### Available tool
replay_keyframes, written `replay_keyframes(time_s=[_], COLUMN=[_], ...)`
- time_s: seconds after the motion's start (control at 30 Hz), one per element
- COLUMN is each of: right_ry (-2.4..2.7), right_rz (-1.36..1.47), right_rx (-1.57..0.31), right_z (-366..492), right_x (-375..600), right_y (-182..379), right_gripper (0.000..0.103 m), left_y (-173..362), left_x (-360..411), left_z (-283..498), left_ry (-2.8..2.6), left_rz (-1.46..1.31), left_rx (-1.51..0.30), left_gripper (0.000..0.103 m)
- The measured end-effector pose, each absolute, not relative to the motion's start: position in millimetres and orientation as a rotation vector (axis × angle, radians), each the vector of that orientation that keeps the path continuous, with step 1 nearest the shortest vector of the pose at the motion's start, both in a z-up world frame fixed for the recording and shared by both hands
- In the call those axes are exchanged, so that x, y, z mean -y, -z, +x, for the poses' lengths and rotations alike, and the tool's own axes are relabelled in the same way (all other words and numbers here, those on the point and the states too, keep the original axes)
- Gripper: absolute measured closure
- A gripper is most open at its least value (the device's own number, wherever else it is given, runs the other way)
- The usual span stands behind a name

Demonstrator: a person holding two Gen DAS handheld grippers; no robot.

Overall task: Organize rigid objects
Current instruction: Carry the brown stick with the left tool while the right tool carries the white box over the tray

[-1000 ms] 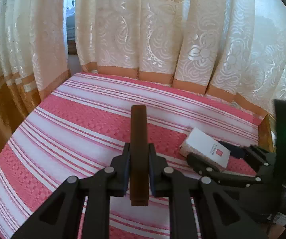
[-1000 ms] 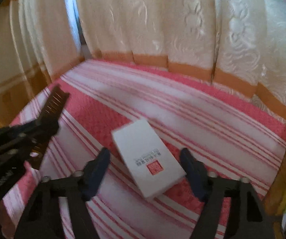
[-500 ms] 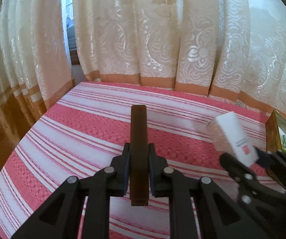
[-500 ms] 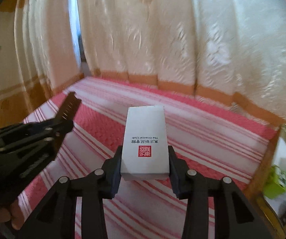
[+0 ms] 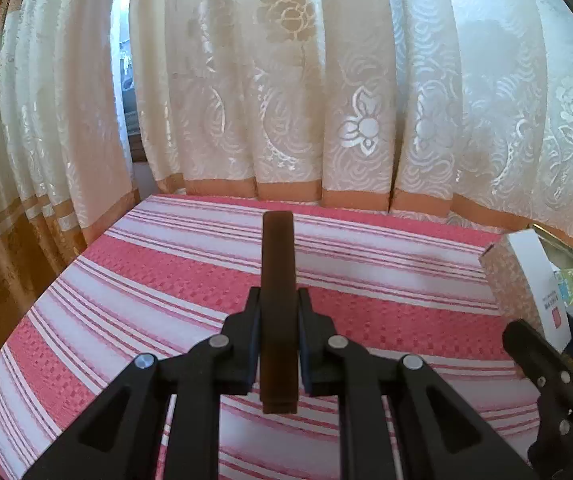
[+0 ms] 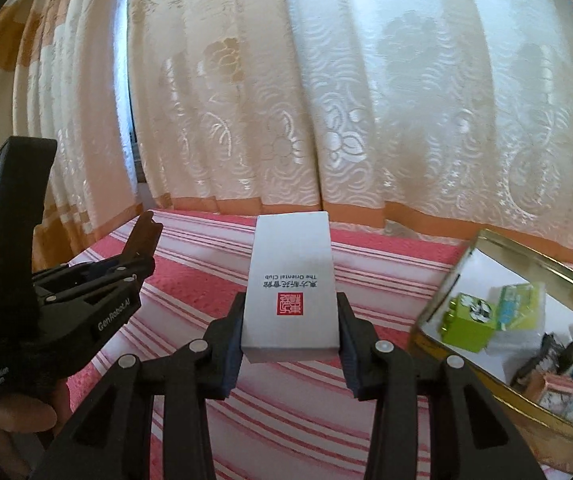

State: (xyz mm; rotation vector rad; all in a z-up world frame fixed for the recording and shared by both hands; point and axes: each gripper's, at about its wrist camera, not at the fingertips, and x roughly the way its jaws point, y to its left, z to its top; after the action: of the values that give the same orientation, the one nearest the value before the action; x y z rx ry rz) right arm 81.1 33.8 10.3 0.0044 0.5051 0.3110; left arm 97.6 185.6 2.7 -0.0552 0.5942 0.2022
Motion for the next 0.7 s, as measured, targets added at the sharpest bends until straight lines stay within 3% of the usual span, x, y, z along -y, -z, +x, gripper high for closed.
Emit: replay_keyframes(time_s=[0.7], right_ry=[-0.243], right_rz=[0.028], right_rx=[-0.477], right_z=[57.2], right_x=[8.3], right_y=[-11.1], right_gripper=[0.059], left_y=[-6.7], left_x=[-150.4], left_z=[81.5], left_ry=[-0.171], left_rz=[-0.019], left_rx=[-0.482], left_gripper=[0.09])
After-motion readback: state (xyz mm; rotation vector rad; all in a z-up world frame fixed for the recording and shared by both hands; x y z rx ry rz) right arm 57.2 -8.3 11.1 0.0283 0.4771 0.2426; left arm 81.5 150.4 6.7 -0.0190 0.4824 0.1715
